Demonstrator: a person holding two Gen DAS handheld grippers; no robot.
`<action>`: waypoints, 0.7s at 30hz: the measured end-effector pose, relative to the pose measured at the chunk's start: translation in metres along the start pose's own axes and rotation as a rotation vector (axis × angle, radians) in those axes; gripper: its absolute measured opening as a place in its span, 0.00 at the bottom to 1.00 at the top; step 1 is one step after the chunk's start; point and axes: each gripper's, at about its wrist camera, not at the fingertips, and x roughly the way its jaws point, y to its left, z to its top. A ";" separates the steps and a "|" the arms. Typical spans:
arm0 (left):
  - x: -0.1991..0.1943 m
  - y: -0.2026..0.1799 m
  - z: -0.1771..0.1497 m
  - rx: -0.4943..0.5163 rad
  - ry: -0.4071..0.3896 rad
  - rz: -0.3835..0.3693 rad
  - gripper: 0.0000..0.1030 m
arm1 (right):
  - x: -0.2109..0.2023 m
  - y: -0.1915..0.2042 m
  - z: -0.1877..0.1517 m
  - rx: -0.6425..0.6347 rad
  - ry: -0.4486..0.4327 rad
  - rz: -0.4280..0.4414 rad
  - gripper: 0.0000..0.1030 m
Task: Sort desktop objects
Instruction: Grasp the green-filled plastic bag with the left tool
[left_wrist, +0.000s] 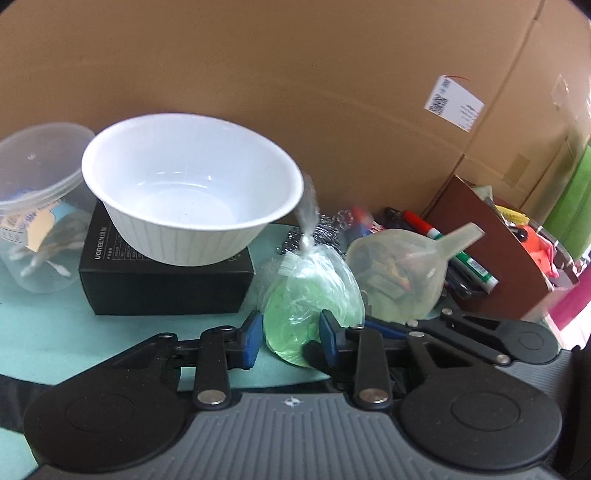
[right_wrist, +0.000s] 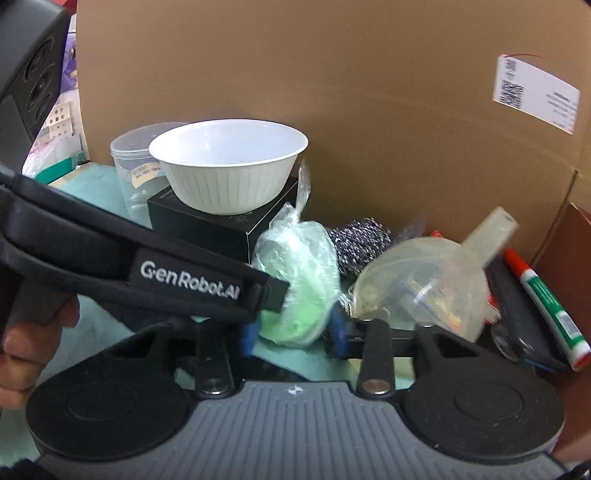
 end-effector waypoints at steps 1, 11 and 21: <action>-0.002 -0.002 -0.003 0.003 0.002 0.000 0.33 | -0.005 0.000 -0.002 -0.004 0.001 0.000 0.26; -0.032 -0.032 -0.032 0.062 -0.008 -0.021 0.33 | -0.057 -0.004 -0.029 0.039 -0.006 0.025 0.20; -0.062 -0.111 -0.031 0.201 -0.065 -0.143 0.21 | -0.131 -0.017 -0.043 0.064 -0.112 -0.047 0.19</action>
